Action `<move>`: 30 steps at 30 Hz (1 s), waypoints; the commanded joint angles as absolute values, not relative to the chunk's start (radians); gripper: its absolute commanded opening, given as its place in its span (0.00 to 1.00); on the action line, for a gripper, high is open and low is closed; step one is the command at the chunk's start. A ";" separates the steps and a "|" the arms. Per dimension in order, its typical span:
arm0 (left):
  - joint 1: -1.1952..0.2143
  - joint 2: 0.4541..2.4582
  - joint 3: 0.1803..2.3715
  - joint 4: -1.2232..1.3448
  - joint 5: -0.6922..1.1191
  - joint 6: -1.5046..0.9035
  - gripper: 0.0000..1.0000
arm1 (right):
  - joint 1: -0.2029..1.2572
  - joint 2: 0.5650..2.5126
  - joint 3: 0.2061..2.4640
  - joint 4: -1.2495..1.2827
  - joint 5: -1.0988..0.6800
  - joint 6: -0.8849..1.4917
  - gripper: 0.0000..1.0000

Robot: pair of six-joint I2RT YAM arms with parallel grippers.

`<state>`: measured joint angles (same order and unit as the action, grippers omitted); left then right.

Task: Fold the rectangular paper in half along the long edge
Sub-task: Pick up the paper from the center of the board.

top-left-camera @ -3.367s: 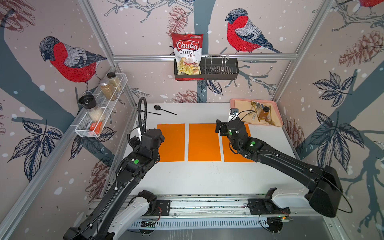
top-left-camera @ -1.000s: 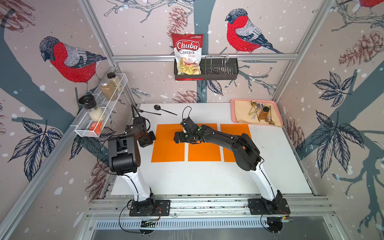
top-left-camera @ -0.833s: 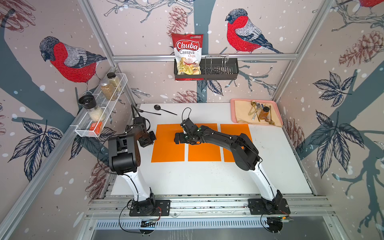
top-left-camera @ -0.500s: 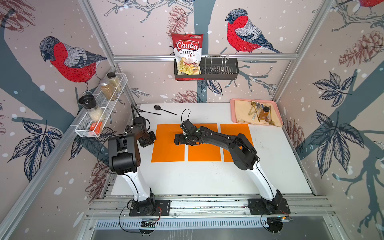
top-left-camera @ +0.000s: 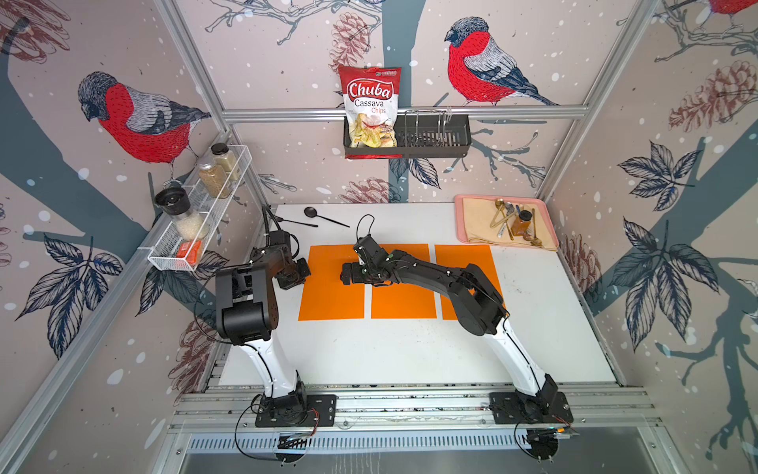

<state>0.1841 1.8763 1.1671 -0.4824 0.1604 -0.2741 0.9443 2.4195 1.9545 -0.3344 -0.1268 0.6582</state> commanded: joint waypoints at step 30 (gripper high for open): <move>0.110 1.901 1.157 -0.514 0.153 -0.267 0.00 | 0.914 2.405 1.812 -0.144 -0.305 0.766 0.98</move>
